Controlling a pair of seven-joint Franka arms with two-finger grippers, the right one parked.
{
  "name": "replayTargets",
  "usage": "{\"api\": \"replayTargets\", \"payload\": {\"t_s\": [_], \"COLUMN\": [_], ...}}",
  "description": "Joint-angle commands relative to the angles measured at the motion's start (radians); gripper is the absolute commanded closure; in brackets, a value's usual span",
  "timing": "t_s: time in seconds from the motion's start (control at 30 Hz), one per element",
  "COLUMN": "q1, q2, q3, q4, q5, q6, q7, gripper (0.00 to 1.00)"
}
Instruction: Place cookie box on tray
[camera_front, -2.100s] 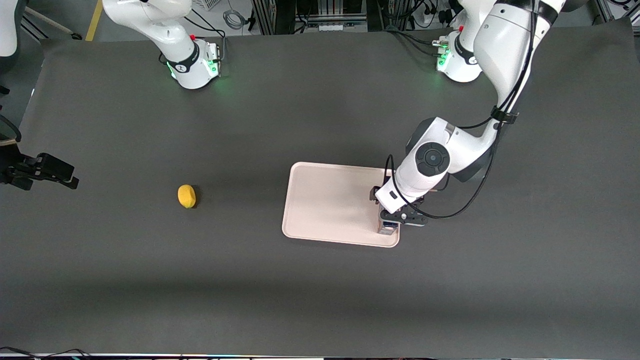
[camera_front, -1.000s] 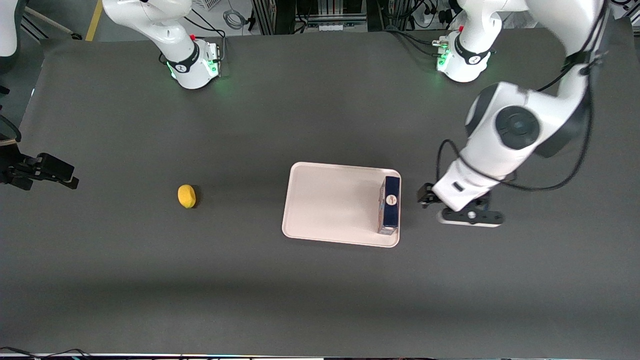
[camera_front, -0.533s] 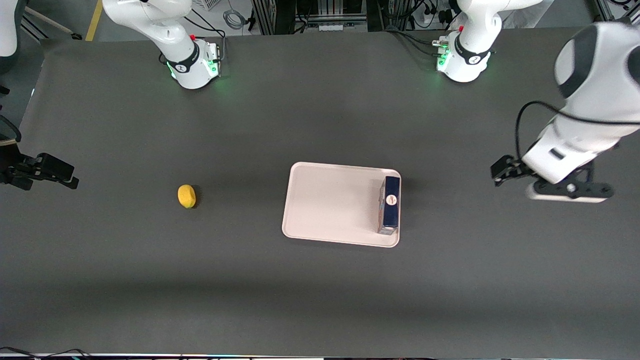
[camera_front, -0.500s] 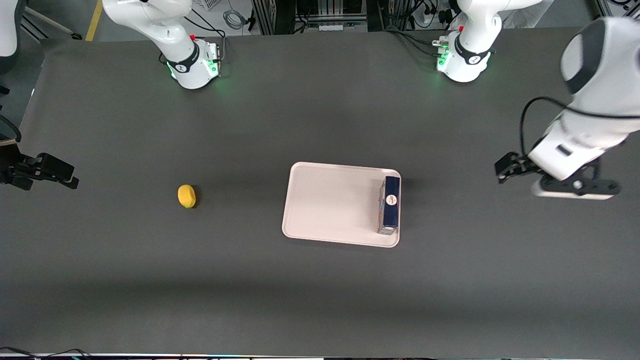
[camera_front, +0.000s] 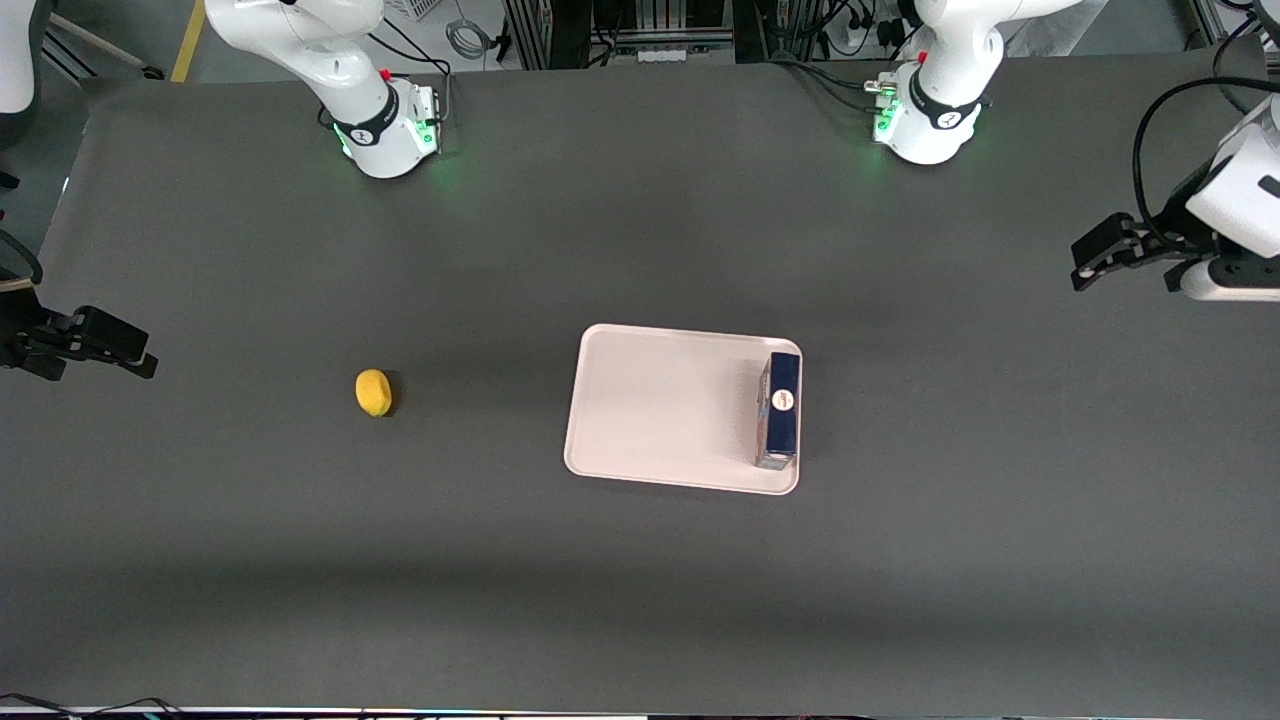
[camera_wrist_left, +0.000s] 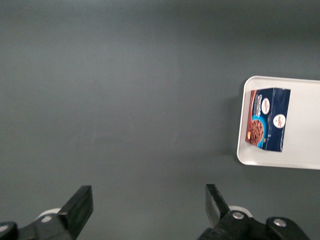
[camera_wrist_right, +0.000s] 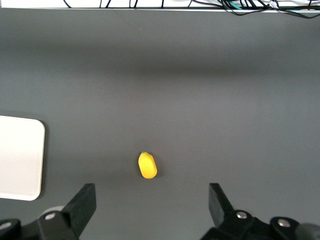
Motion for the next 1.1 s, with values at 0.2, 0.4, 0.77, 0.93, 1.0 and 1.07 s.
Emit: {"api": "replayTargets", "payload": {"t_s": [0.2, 0.4, 0.77, 0.93, 1.0, 1.07], "q1": [0.011, 0.011, 0.010, 0.010, 0.010, 0.010], "q2": [-0.052, -0.067, -0.066, -0.066, -0.066, -0.066], "q3": [0.001, 0.001, 0.003, 0.003, 0.003, 0.003], "q4": [-0.028, -0.046, -0.049, -0.051, -0.052, -0.055], "q5": [-0.013, -0.010, -0.010, -0.010, -0.010, -0.010], "q6": [-0.068, -0.066, -0.055, -0.051, -0.049, -0.048], "q7": [0.042, 0.057, 0.057, 0.055, 0.055, 0.055], "gripper": [0.00, 0.00, 0.00, 0.00, 0.00, 0.00]}}
